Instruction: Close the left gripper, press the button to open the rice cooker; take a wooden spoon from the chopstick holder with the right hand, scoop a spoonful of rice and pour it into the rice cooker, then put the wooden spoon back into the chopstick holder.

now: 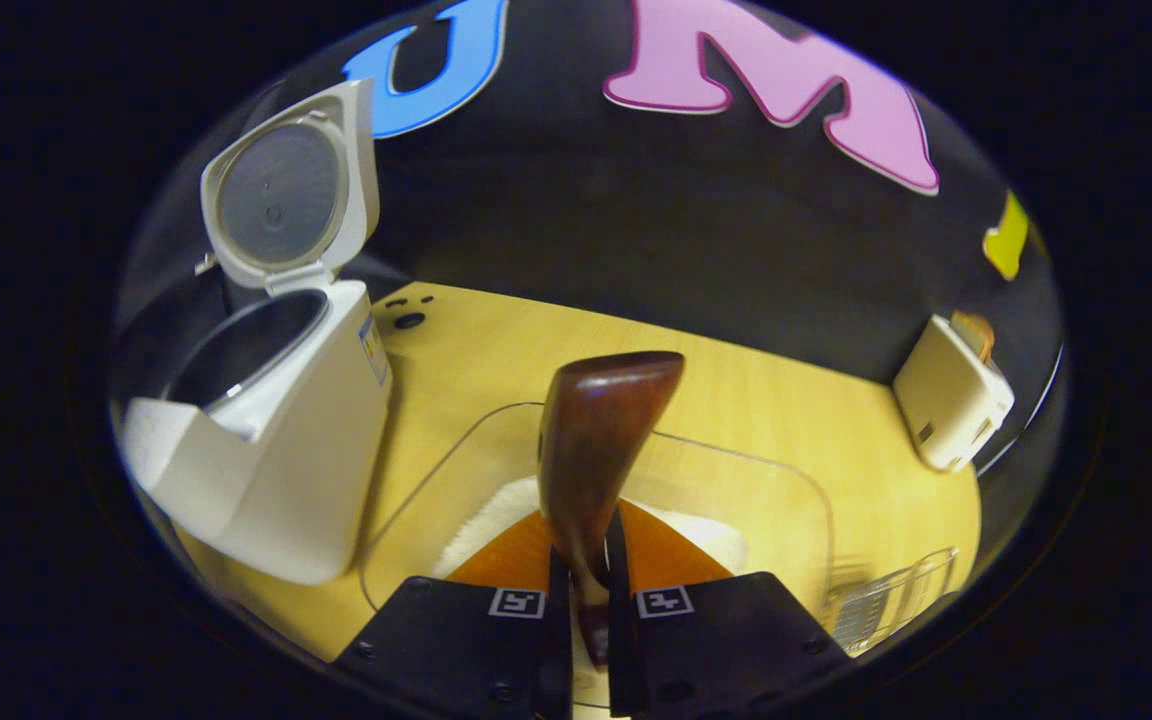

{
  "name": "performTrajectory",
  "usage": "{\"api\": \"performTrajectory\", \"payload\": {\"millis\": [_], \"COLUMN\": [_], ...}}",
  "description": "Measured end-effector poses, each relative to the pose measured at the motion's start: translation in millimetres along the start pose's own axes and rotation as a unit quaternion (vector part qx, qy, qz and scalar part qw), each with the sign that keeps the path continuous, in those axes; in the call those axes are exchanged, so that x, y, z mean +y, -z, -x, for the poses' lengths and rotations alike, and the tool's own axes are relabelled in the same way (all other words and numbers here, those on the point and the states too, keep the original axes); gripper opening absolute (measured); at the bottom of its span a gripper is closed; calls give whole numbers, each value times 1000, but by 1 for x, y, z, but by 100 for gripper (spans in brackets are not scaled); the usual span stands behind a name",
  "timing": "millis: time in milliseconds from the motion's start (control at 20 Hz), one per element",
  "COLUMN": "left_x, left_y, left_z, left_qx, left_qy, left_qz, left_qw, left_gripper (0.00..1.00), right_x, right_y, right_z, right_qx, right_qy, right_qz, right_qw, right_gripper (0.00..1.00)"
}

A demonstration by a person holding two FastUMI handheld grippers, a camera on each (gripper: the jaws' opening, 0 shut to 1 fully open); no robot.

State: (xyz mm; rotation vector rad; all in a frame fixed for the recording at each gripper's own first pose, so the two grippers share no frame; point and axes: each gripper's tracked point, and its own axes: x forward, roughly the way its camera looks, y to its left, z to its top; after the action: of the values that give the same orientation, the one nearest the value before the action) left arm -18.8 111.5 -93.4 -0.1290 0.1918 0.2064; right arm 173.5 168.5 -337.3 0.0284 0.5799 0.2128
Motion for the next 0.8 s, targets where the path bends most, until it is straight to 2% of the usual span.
{"api": "performTrajectory", "payload": {"millis": [150,250,400,550,650,800], "left_x": [2,4,3,0,-2,-3], "left_y": [0,1,-1,-2,-3,-3], "left_z": [4,6,8,7,7,7], "left_qx": [-2,-2,-4,-5,-5,-7], "left_qy": [-4,-8,-10,-9,-8,-6], "left_qz": [1,3,6,6,6,5], "left_qw": [1000,1000,1000,1000,1000,1000], "left_gripper": [94,94,94,94,94,94], "right_x": [-3,-6,-20,-35,-40,-51], "right_y": [0,1,2,2,2,-2], "right_z": [2,1,0,4,9,19], "right_qx": [5,10,17,8,-1,-17], "right_qy": [-10,-18,-30,-43,-46,-49], "right_qz": [-41,-108,-214,-288,-319,-342], "right_qw": [999,994,976,957,947,938], "right_gripper": [18,18,19,18,18,18]}}
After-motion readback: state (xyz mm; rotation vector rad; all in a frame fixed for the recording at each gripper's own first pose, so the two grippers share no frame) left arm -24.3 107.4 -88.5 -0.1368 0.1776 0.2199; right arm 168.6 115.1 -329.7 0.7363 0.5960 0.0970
